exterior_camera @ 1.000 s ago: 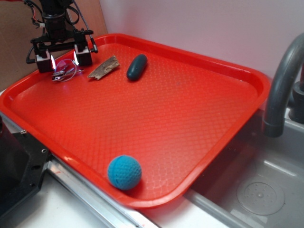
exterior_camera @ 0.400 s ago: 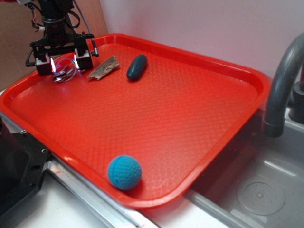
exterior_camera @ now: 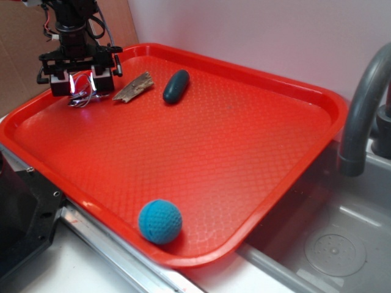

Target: Grab the silver keys.

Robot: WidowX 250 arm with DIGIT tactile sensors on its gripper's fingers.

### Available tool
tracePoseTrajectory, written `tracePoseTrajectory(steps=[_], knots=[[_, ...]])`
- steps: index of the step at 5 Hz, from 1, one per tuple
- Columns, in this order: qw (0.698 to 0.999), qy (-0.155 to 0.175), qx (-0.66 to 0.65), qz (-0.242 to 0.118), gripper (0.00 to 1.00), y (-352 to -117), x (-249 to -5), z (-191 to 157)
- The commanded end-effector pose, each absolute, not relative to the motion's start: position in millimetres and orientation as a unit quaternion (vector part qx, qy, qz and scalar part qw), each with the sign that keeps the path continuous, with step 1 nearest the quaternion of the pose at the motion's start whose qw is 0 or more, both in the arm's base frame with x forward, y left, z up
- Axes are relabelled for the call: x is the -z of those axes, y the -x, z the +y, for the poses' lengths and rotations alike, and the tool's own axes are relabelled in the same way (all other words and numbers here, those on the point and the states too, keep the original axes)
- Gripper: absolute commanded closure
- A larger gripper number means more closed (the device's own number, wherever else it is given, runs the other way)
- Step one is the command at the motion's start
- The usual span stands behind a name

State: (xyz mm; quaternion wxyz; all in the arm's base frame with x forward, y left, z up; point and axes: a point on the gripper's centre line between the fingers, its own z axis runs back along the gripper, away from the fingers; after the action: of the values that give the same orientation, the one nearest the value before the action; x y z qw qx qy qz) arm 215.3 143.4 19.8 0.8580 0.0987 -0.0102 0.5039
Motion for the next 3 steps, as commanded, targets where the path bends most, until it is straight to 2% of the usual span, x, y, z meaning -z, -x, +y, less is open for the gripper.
tracePoseTrajectory(steps=[1,3], knots=[[0.86,-0.1,-0.501,-0.021,1.0,-209.0,-30.0,142.4],[0.859,-0.097,-0.503,-0.025,1.0,-207.2,-34.5,146.7]])
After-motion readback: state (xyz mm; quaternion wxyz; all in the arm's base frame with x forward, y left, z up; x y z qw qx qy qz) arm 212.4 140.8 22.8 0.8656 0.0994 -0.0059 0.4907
